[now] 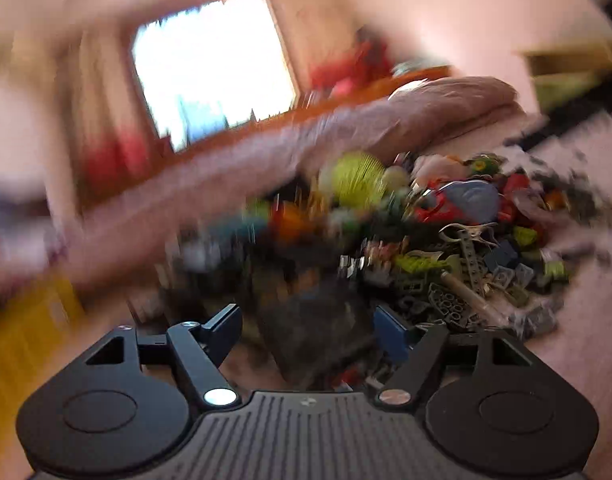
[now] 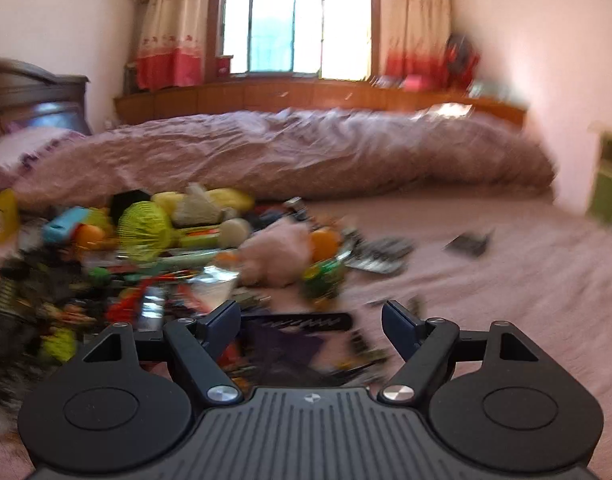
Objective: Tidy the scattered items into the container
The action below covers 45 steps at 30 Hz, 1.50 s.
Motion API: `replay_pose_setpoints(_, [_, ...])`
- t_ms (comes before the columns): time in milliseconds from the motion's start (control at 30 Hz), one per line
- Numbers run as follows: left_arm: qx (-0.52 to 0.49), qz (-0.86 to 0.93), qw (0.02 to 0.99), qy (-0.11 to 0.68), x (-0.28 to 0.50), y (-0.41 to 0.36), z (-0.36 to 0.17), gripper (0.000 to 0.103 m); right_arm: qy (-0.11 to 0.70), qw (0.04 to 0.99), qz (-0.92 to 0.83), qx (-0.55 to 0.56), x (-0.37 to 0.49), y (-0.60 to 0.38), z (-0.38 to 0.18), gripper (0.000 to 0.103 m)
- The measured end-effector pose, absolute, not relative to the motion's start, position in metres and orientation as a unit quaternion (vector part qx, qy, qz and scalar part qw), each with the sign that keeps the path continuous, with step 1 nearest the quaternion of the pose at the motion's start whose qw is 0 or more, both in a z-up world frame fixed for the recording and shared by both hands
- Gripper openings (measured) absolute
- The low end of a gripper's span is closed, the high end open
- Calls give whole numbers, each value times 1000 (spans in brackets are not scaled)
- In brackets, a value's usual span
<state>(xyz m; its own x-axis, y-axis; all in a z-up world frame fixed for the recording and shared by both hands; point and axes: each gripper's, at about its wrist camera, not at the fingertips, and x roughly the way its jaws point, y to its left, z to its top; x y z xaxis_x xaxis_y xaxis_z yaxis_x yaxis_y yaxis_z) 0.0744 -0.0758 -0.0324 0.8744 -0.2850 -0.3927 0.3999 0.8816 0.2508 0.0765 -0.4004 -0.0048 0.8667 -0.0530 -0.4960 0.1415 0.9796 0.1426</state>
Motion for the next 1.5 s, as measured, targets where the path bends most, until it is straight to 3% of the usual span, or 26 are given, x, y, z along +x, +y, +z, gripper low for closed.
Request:
replay_pose_setpoints(133, [36,-193,955,220,87,-62,-29,79,268,947,-66,165,77,-421,-8,78])
replay_pose_setpoints(333, [96,-122,968,196,83,-101,-31,81,280,945,-85,144,80,-412,-14,78])
replay_pose_setpoints(533, [72,-106,967,221,96,-92,-34,65,281,953,-62,94,85,-387,-11,78])
replay_pose_setpoints(800, [40,-119,975,181,77,-75,-24,64,226,965,-105,78,77,-403,-1,82])
replay_pose_setpoints(833, [44,-115,979,165,72,-76,-21,60,227,962,-112,102,77,-411,-5,83])
replay_pose_setpoints(867, [49,-114,982,144,66,-76,-16,49,232,956,-121,133,76,-418,-11,83])
replay_pose_setpoints(900, [54,-116,983,129,61,-78,-13,47,241,947,-135,167,75,-424,-19,83])
replay_pose_setpoints(967, [51,-129,986,95,50,-76,-7,51,255,930,-174,199,72,-420,-36,84])
replay_pose_setpoints(1100, [34,-125,985,111,53,-69,-4,56,259,934,-197,149,69,-379,-54,91])
replay_pose_setpoints(1167, [40,-126,981,140,56,-66,-6,75,258,935,-204,130,68,-364,-56,92])
replay_pose_setpoints(1300, [57,-120,979,156,35,-65,-16,89,257,933,-220,119,70,-357,-56,94])
replay_pose_setpoints(1400, [77,-123,976,161,37,-82,-22,84,262,931,-221,123,75,-358,-57,96])
replay_pose_setpoints(1500, [71,-111,973,189,50,-85,-33,68,265,930,-222,127,76,-358,-57,97])
